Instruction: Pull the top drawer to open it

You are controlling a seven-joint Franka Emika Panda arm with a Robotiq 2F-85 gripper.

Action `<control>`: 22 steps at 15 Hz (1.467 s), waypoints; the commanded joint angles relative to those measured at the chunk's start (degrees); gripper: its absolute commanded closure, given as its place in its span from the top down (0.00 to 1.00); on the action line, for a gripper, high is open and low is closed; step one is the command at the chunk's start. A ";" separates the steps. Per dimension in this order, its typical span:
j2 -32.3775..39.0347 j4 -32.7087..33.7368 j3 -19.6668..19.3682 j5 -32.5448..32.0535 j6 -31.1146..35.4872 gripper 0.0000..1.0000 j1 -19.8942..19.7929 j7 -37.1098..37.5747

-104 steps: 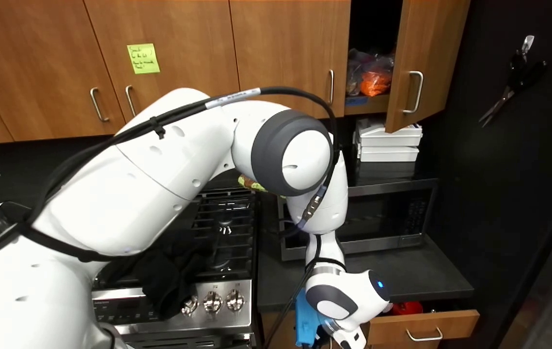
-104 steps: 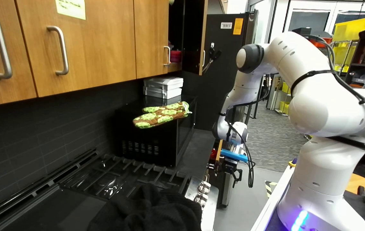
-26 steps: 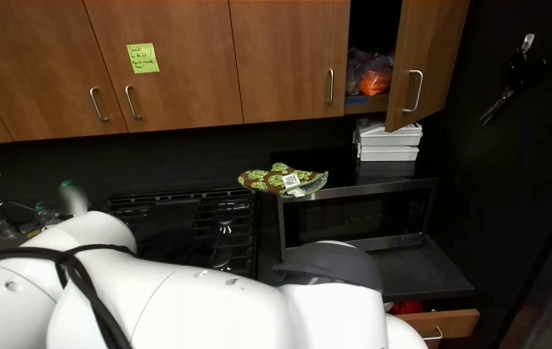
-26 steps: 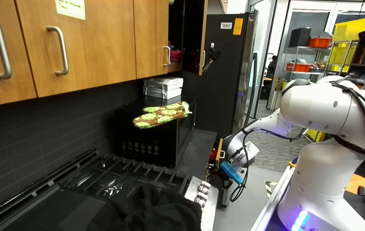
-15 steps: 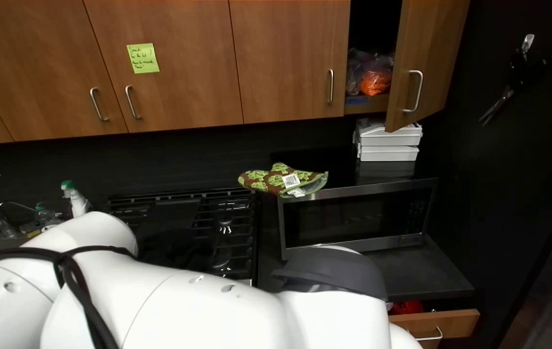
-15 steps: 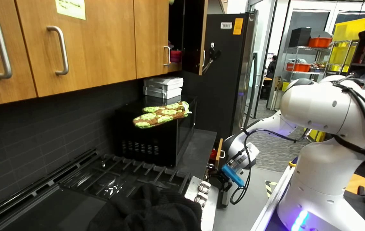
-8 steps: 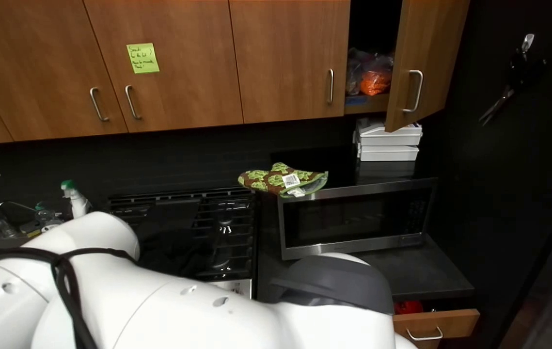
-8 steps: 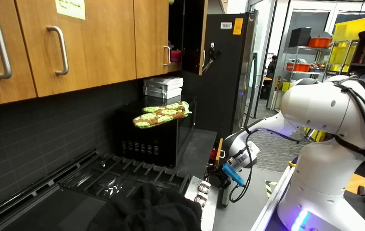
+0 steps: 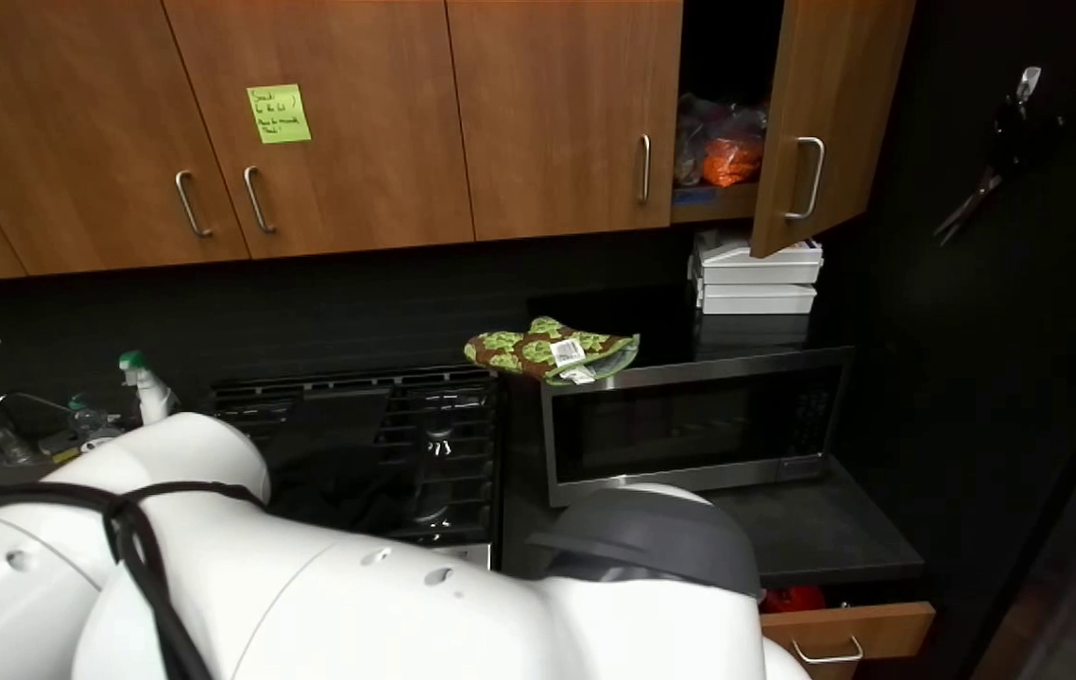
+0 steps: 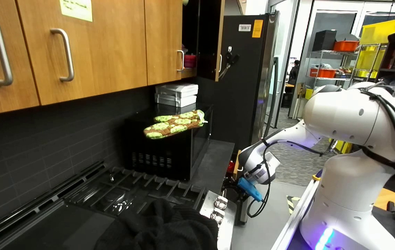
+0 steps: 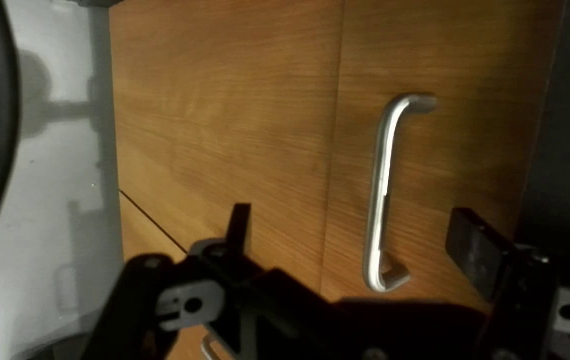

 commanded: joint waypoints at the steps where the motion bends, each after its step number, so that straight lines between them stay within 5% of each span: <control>1: 0.00 -0.23 -1.23 -3.34 4.91 1.00 3.88 5.07; 15: -0.04 3.90 -3.28 -2.25 2.27 1.00 8.26 15.95; 22: 0.23 10.43 -7.69 1.84 2.08 1.00 20.97 20.35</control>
